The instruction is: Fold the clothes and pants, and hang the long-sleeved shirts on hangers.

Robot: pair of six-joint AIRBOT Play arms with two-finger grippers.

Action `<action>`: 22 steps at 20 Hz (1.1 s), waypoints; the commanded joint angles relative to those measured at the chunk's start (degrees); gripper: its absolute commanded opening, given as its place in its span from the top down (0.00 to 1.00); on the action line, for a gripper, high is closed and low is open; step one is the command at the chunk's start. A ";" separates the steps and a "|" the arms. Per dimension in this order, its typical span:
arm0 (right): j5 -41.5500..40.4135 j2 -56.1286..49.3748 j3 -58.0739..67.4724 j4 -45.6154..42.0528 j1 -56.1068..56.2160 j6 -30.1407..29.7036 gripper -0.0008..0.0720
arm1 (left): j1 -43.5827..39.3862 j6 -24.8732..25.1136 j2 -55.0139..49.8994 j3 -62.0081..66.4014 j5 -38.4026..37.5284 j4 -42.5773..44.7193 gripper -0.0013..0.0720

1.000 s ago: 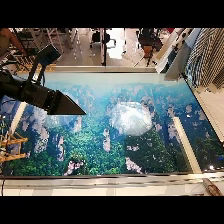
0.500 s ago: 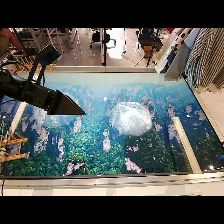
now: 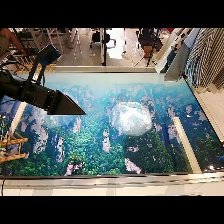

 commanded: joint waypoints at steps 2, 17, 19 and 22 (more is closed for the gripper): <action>1.46 2.08 -0.02 4.61 0.00 -5.90 0.27 | -0.04 0.00 -0.04 0.02 0.04 0.02 0.44; 17.88 16.24 -0.04 26.51 0.00 -41.07 0.03 | -0.04 0.00 -0.04 0.02 0.04 0.02 0.44; 18.38 18.82 -0.04 34.10 0.00 -46.84 0.03 | -0.04 0.00 -0.04 0.02 0.04 0.02 0.44; 21.73 21.73 -0.04 47.50 0.00 -52.87 0.03 | -0.04 0.00 -0.04 0.02 0.04 0.02 0.44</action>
